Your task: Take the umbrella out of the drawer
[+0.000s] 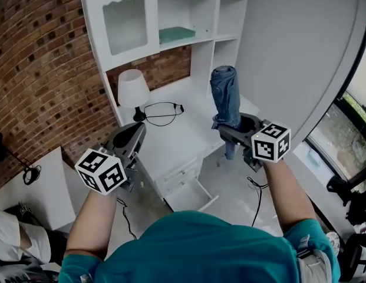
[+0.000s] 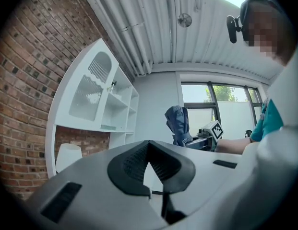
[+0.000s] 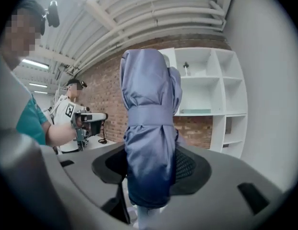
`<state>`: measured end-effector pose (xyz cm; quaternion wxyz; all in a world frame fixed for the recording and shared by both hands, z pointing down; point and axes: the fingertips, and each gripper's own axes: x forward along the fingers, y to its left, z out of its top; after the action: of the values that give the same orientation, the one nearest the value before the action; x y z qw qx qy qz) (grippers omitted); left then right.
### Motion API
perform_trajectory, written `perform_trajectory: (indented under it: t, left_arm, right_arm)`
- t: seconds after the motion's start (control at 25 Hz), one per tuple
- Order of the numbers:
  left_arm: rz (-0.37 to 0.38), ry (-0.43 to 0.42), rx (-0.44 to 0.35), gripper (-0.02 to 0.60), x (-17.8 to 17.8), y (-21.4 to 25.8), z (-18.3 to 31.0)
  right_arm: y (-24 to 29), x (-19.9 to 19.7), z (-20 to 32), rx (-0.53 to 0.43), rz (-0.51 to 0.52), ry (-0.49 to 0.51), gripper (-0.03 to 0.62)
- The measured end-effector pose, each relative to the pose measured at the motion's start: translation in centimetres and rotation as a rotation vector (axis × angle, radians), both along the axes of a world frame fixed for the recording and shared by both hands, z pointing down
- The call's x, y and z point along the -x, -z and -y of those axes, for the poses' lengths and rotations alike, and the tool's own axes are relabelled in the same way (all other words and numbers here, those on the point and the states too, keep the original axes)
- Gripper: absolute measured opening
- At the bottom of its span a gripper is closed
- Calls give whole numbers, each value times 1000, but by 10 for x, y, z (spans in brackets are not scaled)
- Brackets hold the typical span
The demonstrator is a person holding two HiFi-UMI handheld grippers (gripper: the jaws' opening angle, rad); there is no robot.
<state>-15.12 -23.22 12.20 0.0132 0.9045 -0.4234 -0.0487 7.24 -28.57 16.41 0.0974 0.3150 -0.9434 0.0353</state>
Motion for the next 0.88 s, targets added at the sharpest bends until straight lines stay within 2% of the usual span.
perform_trajectory:
  t: [0.12, 0.28, 0.52, 0.88]
  left_arm:
    - [-9, 12, -27, 9, 5, 30, 6]
    - [-36, 13, -49, 9, 8, 44, 5]
    - [-37, 19, -50, 9, 8, 59, 15]
    - [-19, 13, -59, 9, 3, 66, 21]
  right_arm:
    - [41, -11, 8, -43, 79, -34, 239]
    - [70, -21, 4, -101, 147, -58, 239]
    - [102, -23, 7, -114, 239, -56, 240]
    - [111, -23, 11, -128, 254, -62, 241]
